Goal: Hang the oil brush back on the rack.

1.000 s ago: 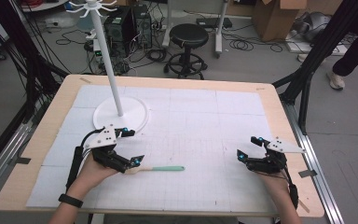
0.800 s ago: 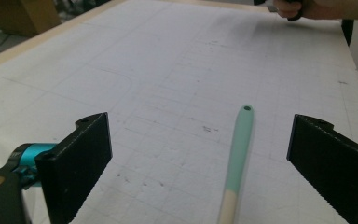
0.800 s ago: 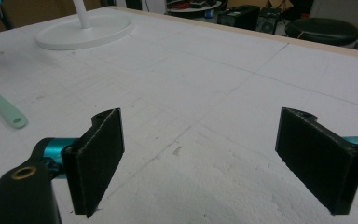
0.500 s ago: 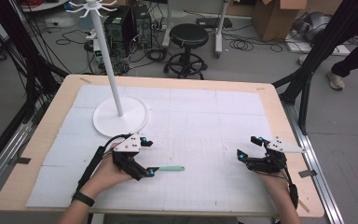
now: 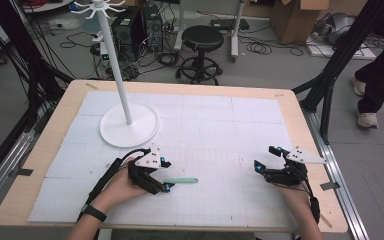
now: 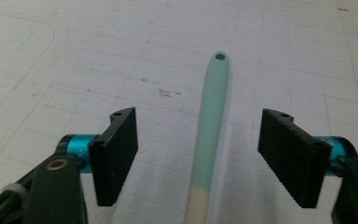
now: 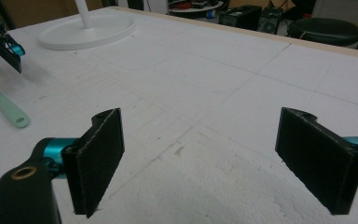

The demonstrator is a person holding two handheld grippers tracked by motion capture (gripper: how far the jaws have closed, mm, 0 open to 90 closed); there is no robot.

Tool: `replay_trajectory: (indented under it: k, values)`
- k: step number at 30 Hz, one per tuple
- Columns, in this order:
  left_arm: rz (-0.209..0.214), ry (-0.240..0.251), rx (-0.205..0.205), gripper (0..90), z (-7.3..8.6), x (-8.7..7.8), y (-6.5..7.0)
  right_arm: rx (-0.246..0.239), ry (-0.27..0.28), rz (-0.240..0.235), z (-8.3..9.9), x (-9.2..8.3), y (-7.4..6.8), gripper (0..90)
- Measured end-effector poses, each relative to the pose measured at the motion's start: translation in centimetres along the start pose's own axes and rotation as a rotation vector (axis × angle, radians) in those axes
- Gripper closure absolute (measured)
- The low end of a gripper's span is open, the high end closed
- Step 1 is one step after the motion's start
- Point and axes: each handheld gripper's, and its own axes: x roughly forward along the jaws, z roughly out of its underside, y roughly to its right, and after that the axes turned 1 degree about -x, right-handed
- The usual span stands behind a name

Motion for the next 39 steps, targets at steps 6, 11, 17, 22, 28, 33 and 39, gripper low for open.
replay_trajectory:
  k: [6, 11, 17, 22, 28, 33, 39]
  values:
    - [0.020, -0.036, 0.030, 49.8, 0.11, 0.31, 0.22, 0.002, -0.001, 0.000, 0.00, 0.02, -0.03, 14.8]
    - [0.024, -0.051, 0.012, 56.0, 0.24, 0.24, -0.04, -0.002, -0.002, -0.003, 0.00, 0.03, -0.04, 14.8]
    - [0.033, -0.073, 0.003, 64.7, 0.32, 0.39, -0.06, 0.004, -0.003, -0.005, 0.03, 0.03, 0.02, 14.9]
    - [0.039, -0.084, 0.015, 72.4, 0.28, 0.32, 0.09, -0.005, -0.004, -0.008, 0.00, 0.03, -0.05, 14.9]
    - [0.029, -0.092, 0.033, 78.6, 0.24, 0.36, 0.22, -0.006, -0.003, -0.006, 0.01, 0.09, -0.06, 15.0]
    - [0.016, -0.096, 0.059, 79.7, 0.18, 0.39, 0.54, -0.003, 0.002, -0.006, -0.01, 0.05, -0.02, 15.0]
    - [0.009, -0.100, 0.070, 80.6, 0.04, 0.40, 0.72, -0.004, 0.003, -0.005, -0.02, 0.06, -0.03, 15.1]
